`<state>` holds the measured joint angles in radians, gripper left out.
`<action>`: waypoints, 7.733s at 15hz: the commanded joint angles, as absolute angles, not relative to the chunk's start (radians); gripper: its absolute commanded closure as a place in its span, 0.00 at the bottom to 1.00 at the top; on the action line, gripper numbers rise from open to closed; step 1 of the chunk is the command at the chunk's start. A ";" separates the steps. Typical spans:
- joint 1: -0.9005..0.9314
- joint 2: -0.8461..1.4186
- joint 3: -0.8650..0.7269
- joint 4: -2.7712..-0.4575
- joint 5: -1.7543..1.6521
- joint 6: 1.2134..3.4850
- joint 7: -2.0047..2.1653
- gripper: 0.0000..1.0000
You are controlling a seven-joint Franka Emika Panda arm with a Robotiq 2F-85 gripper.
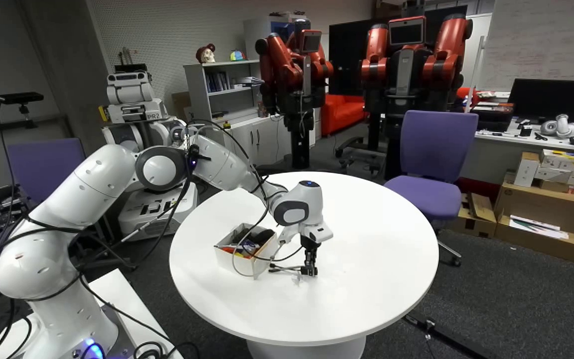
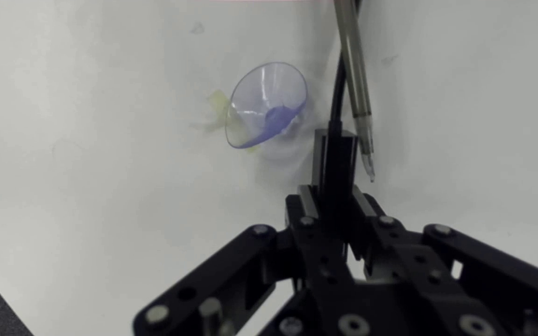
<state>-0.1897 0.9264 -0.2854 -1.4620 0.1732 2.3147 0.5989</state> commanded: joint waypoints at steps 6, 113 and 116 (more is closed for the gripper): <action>-0.169 0.748 -0.310 -1.607 0.144 2.390 0.574 0.95; -0.180 0.741 -0.281 -1.771 0.113 2.446 0.445 0.00; -0.174 0.745 -0.276 -1.772 0.109 2.449 0.448 0.00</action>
